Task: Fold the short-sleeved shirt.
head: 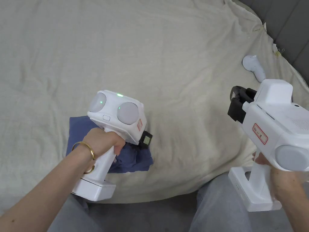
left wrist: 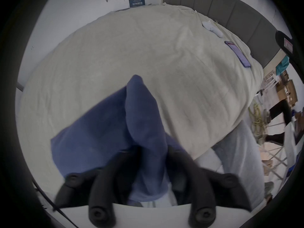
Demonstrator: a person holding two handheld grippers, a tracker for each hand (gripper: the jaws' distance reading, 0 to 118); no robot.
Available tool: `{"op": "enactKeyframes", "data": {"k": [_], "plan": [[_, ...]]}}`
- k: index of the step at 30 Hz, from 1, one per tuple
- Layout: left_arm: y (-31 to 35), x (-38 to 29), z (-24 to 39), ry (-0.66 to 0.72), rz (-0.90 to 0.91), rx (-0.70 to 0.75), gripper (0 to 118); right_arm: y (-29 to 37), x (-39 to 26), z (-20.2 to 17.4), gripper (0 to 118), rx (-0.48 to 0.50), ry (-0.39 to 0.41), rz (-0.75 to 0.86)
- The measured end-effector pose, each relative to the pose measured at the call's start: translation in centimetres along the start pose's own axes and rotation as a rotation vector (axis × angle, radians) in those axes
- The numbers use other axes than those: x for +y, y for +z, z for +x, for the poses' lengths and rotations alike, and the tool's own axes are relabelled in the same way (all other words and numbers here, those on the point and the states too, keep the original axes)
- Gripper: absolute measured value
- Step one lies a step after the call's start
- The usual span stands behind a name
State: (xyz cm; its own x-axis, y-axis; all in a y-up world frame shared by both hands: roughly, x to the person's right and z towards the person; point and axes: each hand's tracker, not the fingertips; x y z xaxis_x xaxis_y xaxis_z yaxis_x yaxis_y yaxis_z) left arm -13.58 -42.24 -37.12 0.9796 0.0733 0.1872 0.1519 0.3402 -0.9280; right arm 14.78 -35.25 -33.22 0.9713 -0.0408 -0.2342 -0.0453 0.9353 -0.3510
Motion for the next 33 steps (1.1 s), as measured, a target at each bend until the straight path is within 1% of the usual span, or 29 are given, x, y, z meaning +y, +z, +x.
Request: {"op": "enactKeyframes", "data": {"k": [2, 3, 4, 6, 8, 10, 11, 12, 13, 14, 15, 16, 17, 20, 23, 27, 29, 31, 33], "plan": [[1.0, 0.2, -0.4, 0.068, 0.008, -0.127, 79, 0.0, 0.0, 0.0, 0, 0.000, 0.001, -0.003], [1.6, 0.3, -0.7, 0.101, 0.017, -0.161, 99, 0.0, 0.0, 0.0, 0, 0.001, 0.001, -0.003], [2.6, 0.2, -1.3, 0.141, 0.056, -0.202, 107, 0.0, 0.0, 0.0, 0, 0.002, 0.000, -0.001], [4.5, 0.5, -3.0, 0.230, 0.134, -0.283, 108, 0.0, 0.0, -0.1, 0, 0.003, 0.001, 0.001], [6.6, 0.3, -5.1, 0.347, 0.214, -0.346, 108, 0.0, 0.1, -0.2, 0, 0.006, -0.003, 0.004], [7.9, -0.2, -7.2, 0.419, 0.301, -0.352, 108, 0.0, 0.1, -0.2, 0, 0.007, -0.004, 0.007], [8.3, -0.7, -8.2, 0.450, 0.353, -0.321, 107, 0.0, 0.2, -0.3, 0, 0.009, -0.005, 0.008], [8.5, -1.1, -9.0, 0.474, 0.401, -0.275, 98, 0.0, 0.2, -0.3, 0, 0.010, -0.005, 0.007], [8.7, -1.6, -9.6, 0.486, 0.432, -0.234, 80, 0.0, 0.2, -0.4, 0, 0.012, -0.005, 0.006], [8.8, -2.2, -10.1, 0.492, 0.469, -0.187, 51, 0.0, 0.2, -0.5, 0, 0.012, -0.004, 0.006], [8.7, -2.7, -10.4, 0.501, 0.502, -0.139, 16, 0.0, 0.2, -0.5, 0, 0.014, -0.003, 0.007], [8.2, -3.5, -10.3, 0.493, 0.552, -0.103, 3, -0.1, 0.2, -0.6, 0, 0.015, -0.003, 0.006], [7.8, -4.3, -10.3, 0.484, 0.582, -0.089, 0, -0.1, 0.2, -0.6, 0, 0.016, -0.003, 0.005], [5.9, -6.0, -9.2, 0.506, 0.590, -0.086, 0, -0.1, 0.2, -0.8, 0, 0.016, -0.004, 0.005], [4.1, -7.4, -6.7, 0.480, 0.619, -0.033, 0, -0.2, 0.2, -0.9, 0, 0.015, -0.001, 0.000], [1.3, -7.8, -2.6, 0.325, 0.581, 0.002, 0, -0.1, 0.1, -0.8, 0, 0.011, 0.000, -0.004], [-0.8, -7.6, -1.7, 0.297, 0.535, -0.015, 0, -0.1, 0.1, -0.6, 0, 0.004, 0.001, -0.008], [-2.3, -7.4, -0.2, 0.261, 0.501, 0.023, 0, 0.0, -0.1, -0.4, 0, 0.000, -0.007, -0.010], [-3.5, -7.6, 0.8, 0.234, 0.489, 0.009, 0, 0.0, -0.1, -0.3, 0, -0.001, -0.010, -0.012]]}}
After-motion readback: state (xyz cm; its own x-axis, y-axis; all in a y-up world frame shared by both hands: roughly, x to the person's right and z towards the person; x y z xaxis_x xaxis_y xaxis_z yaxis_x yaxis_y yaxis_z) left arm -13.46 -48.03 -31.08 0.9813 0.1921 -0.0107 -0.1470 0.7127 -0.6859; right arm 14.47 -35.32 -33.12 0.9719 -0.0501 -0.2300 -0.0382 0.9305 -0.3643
